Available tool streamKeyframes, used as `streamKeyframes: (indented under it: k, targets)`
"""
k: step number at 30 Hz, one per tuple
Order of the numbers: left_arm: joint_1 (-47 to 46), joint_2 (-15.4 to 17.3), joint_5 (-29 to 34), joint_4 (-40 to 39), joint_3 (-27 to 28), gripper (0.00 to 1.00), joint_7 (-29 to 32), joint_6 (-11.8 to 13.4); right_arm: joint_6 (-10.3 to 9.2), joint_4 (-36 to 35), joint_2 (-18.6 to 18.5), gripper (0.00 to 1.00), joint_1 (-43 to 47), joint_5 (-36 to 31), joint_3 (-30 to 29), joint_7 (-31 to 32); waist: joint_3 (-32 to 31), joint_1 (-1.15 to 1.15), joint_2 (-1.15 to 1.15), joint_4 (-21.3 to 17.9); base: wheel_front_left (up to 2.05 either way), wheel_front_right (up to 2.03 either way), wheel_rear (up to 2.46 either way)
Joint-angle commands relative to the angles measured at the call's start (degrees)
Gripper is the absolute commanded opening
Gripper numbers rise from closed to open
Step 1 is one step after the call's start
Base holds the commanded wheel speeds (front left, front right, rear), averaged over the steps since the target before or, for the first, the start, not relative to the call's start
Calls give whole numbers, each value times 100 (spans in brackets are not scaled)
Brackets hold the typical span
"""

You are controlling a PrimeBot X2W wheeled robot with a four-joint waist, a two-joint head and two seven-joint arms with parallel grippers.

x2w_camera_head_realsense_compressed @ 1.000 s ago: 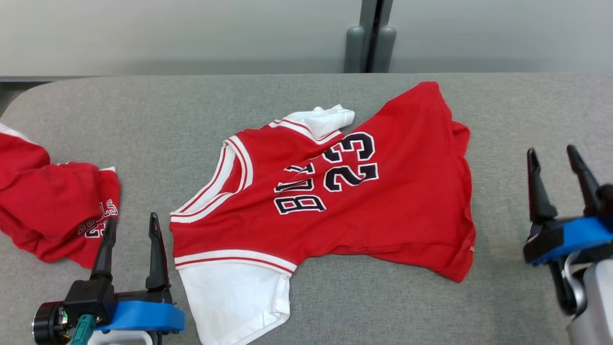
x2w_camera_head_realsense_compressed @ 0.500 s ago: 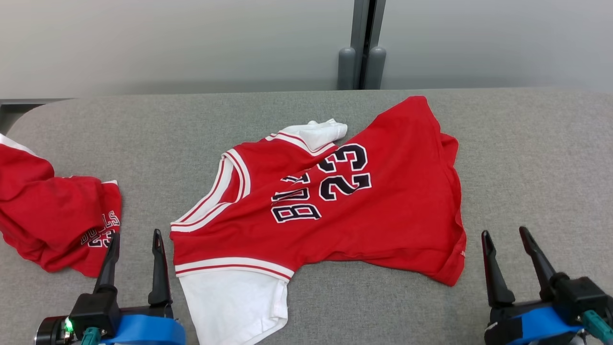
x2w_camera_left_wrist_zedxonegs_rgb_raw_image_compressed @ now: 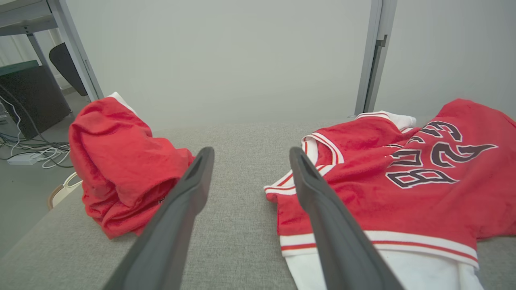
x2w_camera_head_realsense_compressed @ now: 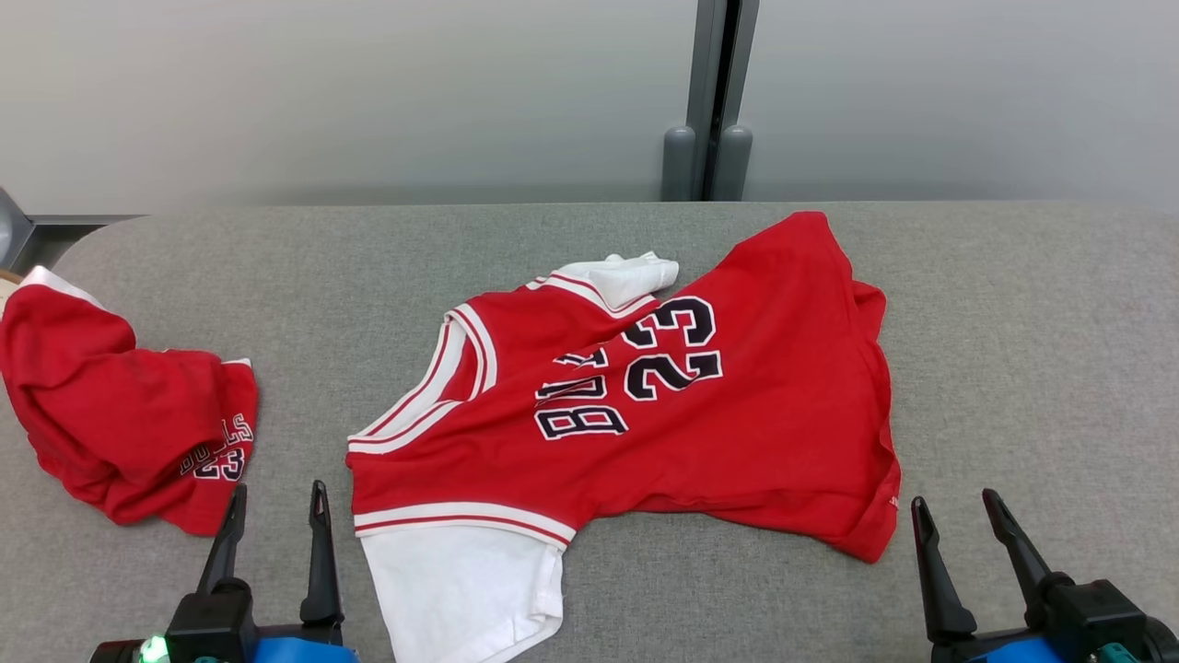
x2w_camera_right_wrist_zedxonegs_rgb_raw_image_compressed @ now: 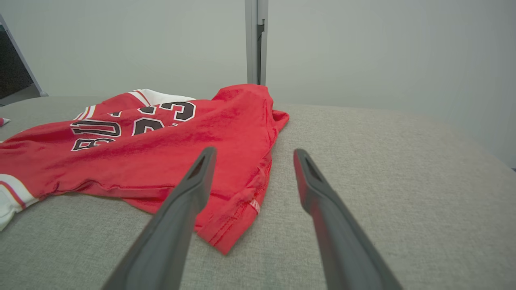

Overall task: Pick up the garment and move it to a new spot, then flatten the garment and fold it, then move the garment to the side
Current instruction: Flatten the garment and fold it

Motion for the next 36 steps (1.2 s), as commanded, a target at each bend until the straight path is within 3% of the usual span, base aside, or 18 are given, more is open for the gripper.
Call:
streamKeyframes:
  k: [1,6,14,28,36]
  targets:
    - [50,27,22,5,-24,100,-1,43,3,23,17,100,99,37,15,-19,-13,1,0,1,0,0,0]
    - [77,34,-23,43,-64,100,0,61,3,65,17,100,88,77,26,-19,-39,1,0,-9,0,0,0]
    - [119,19,-233,578,-273,100,0,-130,3,473,16,100,-170,41,-89,-19,-56,1,0,-15,0,0,0]
    - [7,-3,-615,2079,-972,100,-1,-415,3,1137,14,100,-582,2,-108,-20,21,1,0,57,0,0,0]
    - [-30,-15,-917,2409,-1488,100,15,-476,3,1231,14,100,-616,21,-106,-20,61,1,0,48,0,0,0]
